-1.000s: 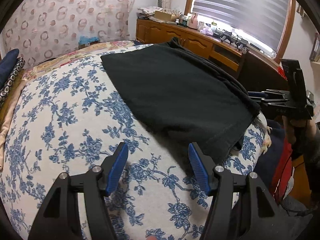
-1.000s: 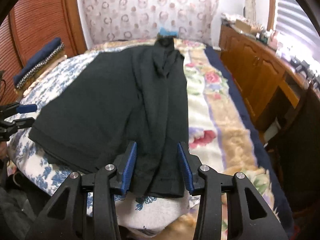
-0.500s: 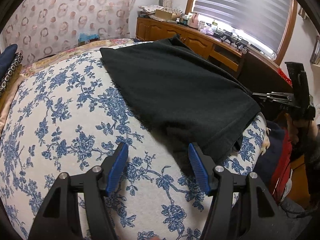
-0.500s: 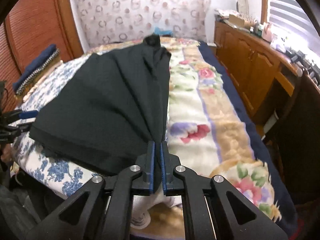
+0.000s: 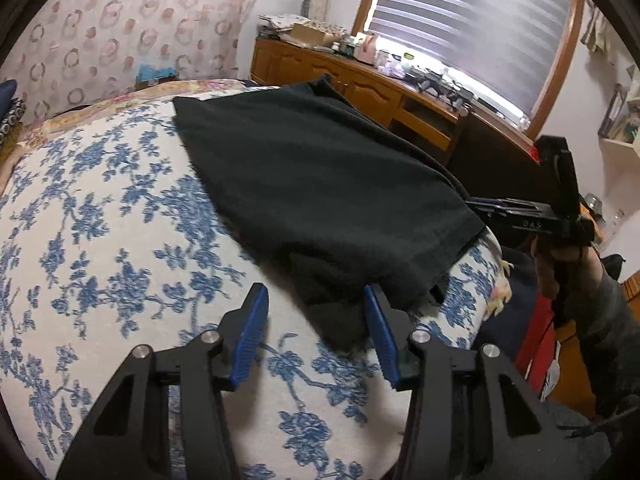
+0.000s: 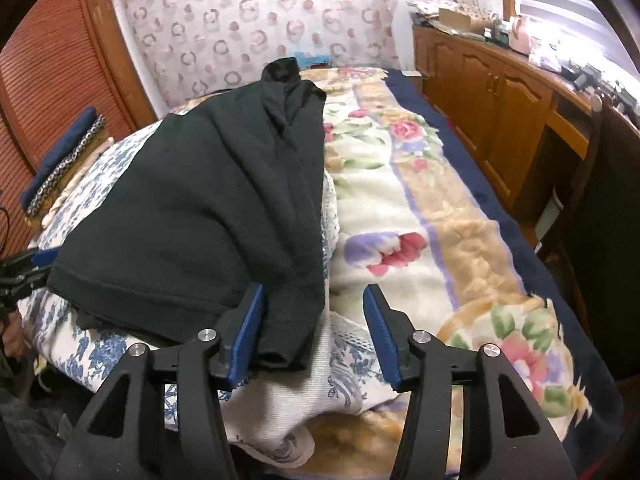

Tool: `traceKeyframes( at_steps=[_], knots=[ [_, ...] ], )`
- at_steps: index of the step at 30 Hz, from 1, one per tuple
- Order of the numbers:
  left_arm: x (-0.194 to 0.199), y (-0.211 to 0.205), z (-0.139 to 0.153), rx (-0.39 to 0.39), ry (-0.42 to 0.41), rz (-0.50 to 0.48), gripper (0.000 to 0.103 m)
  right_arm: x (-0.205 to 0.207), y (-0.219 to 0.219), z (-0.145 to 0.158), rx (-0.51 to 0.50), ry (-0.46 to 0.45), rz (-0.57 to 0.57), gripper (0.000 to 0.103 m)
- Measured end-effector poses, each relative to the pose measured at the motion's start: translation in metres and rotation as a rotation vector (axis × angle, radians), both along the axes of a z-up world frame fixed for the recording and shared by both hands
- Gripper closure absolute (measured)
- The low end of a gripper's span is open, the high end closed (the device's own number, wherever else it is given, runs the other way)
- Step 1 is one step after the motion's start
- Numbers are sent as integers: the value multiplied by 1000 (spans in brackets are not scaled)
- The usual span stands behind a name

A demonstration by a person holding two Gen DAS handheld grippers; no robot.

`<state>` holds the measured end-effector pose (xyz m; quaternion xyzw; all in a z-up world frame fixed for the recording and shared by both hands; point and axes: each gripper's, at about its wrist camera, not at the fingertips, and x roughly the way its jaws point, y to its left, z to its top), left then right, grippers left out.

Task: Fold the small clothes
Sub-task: 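Grasp the end of the folded shirt with the left tool and lift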

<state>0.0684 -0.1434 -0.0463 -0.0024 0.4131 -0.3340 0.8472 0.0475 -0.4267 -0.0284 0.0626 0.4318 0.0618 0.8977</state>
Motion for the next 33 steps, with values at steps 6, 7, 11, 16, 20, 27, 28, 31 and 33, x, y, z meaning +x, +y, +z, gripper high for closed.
traceKeyframes(
  at_steps=[6,7,11,16,20,27,28,31,33],
  knots=[
    [-4,-14,-6,25,11,-47,64,-8,7,14,-45,-57,11,51],
    [-4,-16,-6,31,11,-52,72,-9,9,18,-46,-68,21,51],
    [-6,-21,0,50,-22,-61,100,-16,23,32,-70,-118,65,41],
    [-4,-22,37,-8,-90,-77,101,-24,50,43,-77,-157,174,37],
    [8,-24,64,-28,-145,-71,101,-28,73,45,-75,-177,265,35],
    [36,-27,84,-56,-163,-55,101,-18,94,29,-143,-157,348,34],
    [39,-27,85,-59,-164,-52,101,-15,94,25,-162,-151,355,34],
    [46,-24,89,-76,-163,-41,101,-11,92,15,-216,-129,355,34],
    [52,-25,90,-83,-165,-33,101,-7,86,9,-238,-109,352,34]
  ],
)
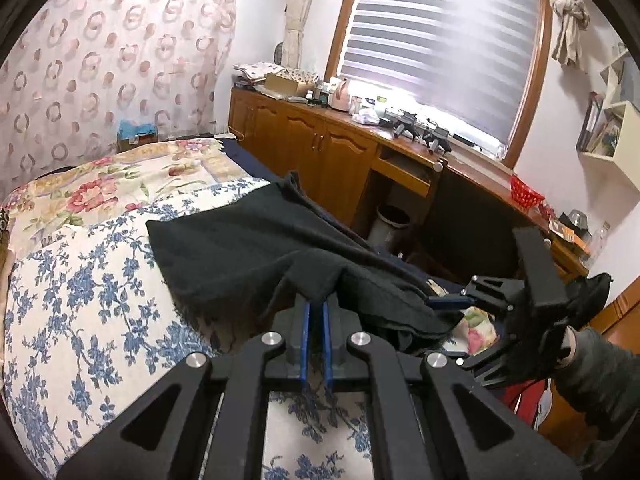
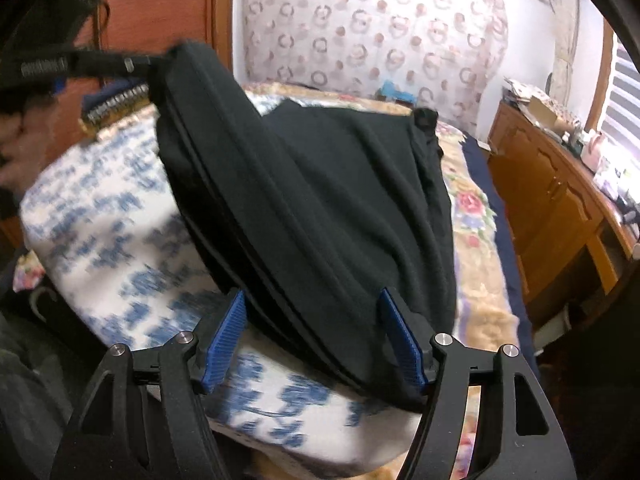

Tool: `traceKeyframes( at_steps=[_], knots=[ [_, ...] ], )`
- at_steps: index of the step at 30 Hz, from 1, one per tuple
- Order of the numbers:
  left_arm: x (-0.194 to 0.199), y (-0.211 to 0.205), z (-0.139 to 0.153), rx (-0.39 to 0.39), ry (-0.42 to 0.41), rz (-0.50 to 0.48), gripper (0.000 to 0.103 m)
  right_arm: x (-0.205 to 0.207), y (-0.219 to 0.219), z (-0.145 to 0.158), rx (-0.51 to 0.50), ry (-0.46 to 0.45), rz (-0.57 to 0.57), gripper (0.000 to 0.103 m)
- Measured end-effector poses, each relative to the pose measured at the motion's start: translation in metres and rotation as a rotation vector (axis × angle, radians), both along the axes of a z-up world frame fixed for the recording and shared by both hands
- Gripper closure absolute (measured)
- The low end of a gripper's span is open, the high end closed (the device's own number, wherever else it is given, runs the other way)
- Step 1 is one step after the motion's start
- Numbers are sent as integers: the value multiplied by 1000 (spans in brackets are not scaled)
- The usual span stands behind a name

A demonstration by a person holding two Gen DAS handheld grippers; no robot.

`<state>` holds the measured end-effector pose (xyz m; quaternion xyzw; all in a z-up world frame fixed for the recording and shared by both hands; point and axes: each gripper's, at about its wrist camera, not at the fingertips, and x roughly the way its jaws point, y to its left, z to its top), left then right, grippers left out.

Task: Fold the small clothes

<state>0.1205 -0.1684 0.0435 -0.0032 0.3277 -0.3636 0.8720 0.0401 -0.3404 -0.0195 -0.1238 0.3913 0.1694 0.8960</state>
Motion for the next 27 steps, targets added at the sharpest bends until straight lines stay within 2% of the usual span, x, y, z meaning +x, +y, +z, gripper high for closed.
traceKeyframes(
  at_steps=[9,14,15,16,17,18,21,27],
  knots=[
    [27,-6,6,-35,7,16,101,6,3,-2,8,7,32,33],
    [35,-6,13,-53,-2,16,101,17,6,-9,-65,0,1,33],
    [36,-5,14,-57,-2,18,101,20,4,-8,-62,3,4,36],
    [38,-2,15,-61,-2,20,101,23,0,-7,-57,15,10,45],
    [40,0,17,-65,-1,21,101,26,-3,-5,-59,20,15,71],
    [41,3,18,-71,0,21,101,31,-6,-1,-67,14,19,88],
    [50,11,21,-78,-8,44,101,51,-16,25,-66,-41,36,94],
    [95,33,19,-52,-3,143,100,126,-15,73,-88,-155,67,94]
  ],
)
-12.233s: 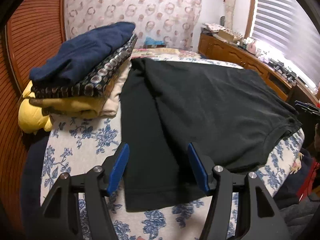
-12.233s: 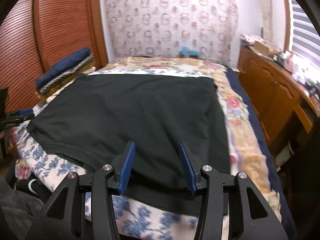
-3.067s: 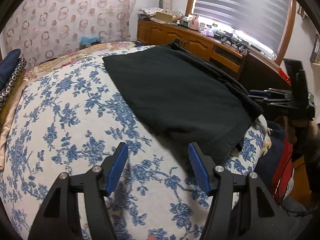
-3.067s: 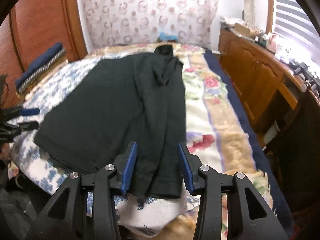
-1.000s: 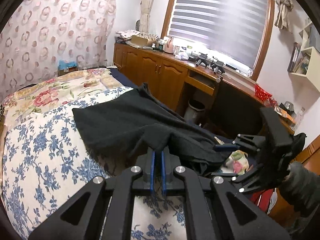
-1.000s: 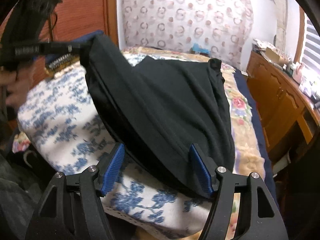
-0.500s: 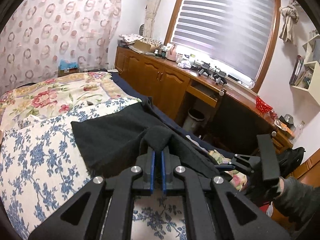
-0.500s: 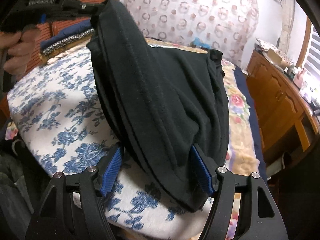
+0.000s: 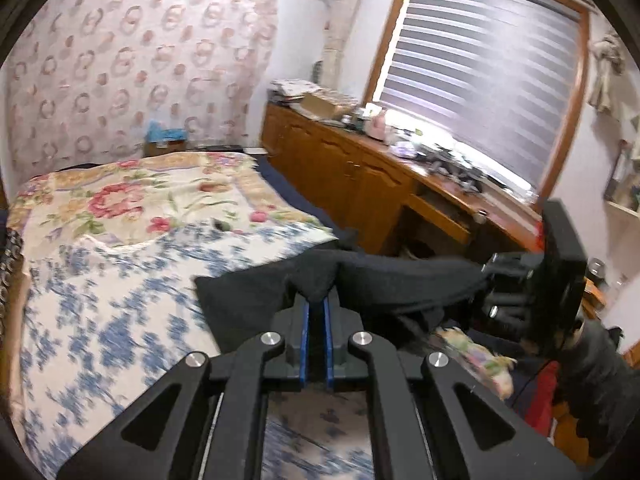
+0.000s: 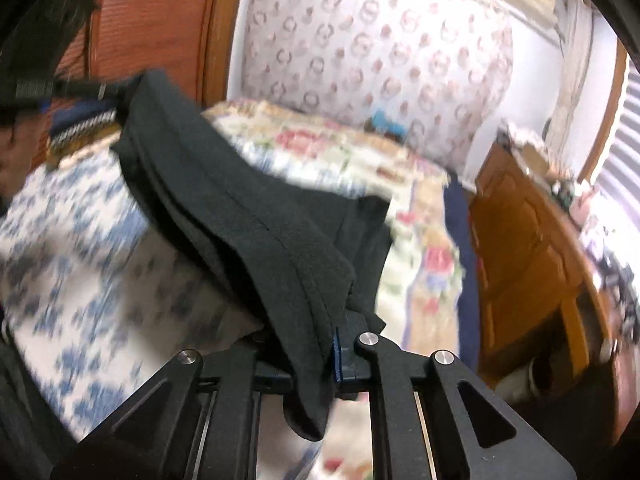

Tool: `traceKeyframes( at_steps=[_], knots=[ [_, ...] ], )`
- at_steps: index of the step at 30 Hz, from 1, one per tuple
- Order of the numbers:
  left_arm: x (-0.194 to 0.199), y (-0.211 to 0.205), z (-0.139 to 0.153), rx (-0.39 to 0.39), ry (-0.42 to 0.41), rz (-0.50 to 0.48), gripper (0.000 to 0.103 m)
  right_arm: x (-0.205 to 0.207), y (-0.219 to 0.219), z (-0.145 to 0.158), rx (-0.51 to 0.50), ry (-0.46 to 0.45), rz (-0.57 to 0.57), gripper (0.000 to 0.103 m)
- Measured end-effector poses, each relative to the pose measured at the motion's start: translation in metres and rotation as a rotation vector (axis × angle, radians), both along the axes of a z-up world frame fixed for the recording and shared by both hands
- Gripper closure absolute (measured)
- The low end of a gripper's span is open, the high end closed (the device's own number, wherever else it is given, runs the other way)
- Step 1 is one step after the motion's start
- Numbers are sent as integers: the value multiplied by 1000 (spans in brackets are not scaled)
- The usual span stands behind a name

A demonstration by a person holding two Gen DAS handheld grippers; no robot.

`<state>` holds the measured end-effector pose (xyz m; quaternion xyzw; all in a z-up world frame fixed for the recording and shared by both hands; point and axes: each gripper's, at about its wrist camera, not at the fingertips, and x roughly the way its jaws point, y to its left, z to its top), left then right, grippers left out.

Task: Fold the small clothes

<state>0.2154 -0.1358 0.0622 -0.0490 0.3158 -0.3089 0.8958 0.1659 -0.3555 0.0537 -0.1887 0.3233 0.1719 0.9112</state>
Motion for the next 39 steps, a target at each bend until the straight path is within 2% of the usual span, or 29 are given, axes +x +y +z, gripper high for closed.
traceKeyframes(
  at_steps=[3,6,8,10,11,12,13,14,15,18,23,24,28,34,39],
  knots=[
    [20,11,-8,27,9,39,97,44,8,2,-13,-9,33,94],
    [36,20,-20,63,33,63,92,85,16,-11,-25,21,69,94],
    [42,26,-25,88,30,89,74,106,20,-22,-24,48,74,94],
    [46,32,-28,107,12,108,61,125,19,-31,-1,74,68,93],
    [48,34,-29,107,11,105,59,133,18,-33,11,79,53,89],
    [51,35,-32,105,16,98,57,138,15,-34,21,76,28,76],
    [55,35,-35,106,27,88,53,142,14,-34,30,68,3,69],
    [58,34,-40,111,41,79,51,149,9,-33,55,58,-35,57],
    [61,31,-44,119,52,75,51,152,6,-30,82,53,-59,51],
    [69,20,-64,166,98,53,51,160,-5,-22,99,22,-161,50],
    [77,4,-91,217,161,25,51,155,-17,-20,107,22,-221,46],
    [80,4,-94,216,172,30,51,152,-20,-21,111,32,-220,42],
    [95,6,-102,203,211,61,51,139,-36,-32,178,117,-220,34],
    [121,-1,-117,180,283,72,51,150,-51,-64,277,296,-221,33],
    [128,-3,-120,135,306,83,50,154,-59,-70,361,357,-232,33]
  ],
)
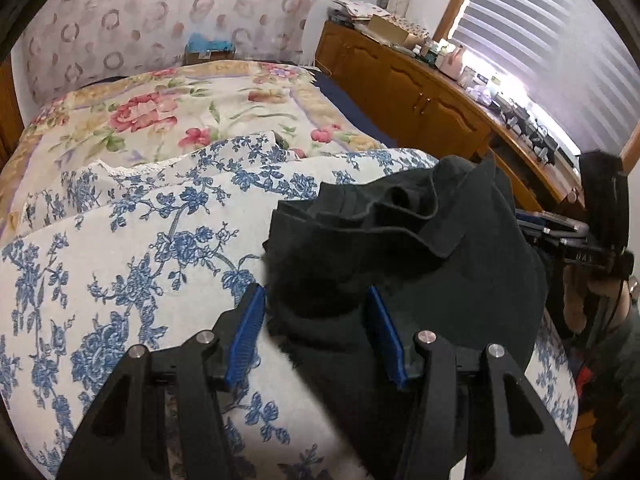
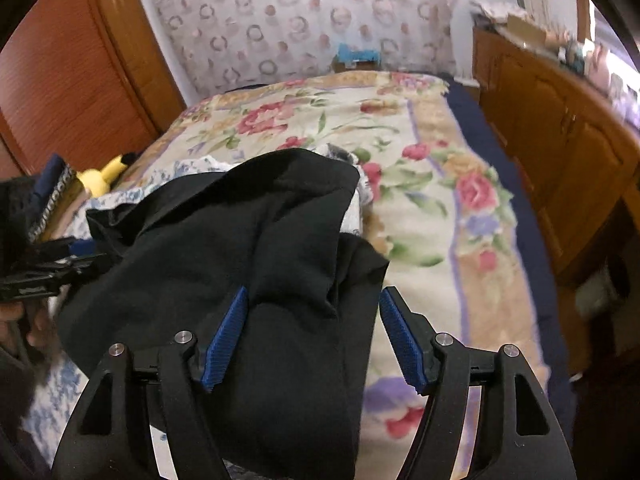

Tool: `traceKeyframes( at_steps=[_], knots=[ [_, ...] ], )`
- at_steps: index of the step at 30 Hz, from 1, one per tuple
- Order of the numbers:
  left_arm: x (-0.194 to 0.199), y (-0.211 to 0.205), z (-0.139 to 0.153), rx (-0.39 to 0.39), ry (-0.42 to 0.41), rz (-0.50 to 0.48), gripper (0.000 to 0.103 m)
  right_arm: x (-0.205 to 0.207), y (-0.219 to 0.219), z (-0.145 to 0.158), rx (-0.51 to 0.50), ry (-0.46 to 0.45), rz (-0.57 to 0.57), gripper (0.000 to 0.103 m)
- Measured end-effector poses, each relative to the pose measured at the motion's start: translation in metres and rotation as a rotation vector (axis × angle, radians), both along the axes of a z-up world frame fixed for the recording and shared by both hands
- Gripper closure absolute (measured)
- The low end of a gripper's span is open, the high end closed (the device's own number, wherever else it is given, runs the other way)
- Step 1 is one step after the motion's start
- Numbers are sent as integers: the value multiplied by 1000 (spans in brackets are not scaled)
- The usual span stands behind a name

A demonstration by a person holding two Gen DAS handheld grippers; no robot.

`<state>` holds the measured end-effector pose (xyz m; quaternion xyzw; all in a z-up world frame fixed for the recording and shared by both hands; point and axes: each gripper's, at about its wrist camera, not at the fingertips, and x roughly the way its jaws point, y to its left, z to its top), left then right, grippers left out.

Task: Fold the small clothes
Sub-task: 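Grasp the folded black shirt with both tools and lift it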

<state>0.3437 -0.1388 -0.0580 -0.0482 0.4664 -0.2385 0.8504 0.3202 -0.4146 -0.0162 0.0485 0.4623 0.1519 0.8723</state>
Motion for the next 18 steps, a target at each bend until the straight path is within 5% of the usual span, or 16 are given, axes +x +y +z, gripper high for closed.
traceKeyframes(
  at_steps=[3,8,11,15,18],
  knots=[
    [1,-1,0,-42,11,-10,51,-2,-3,-1,40,18,-4,34],
    [7,-3,-1,-83,46,-38,82,-2,7,0,55,13,32,51],
    [7,-4,2,-104,52,-49,90,0,8,-2,78,31,47,58],
    [-5,-8,17,-134,6,-81,93,1,10,-2,120,44,101,86],
    [-20,-11,37,-145,-52,-111,93,-6,16,3,80,14,109,90]
  ],
)
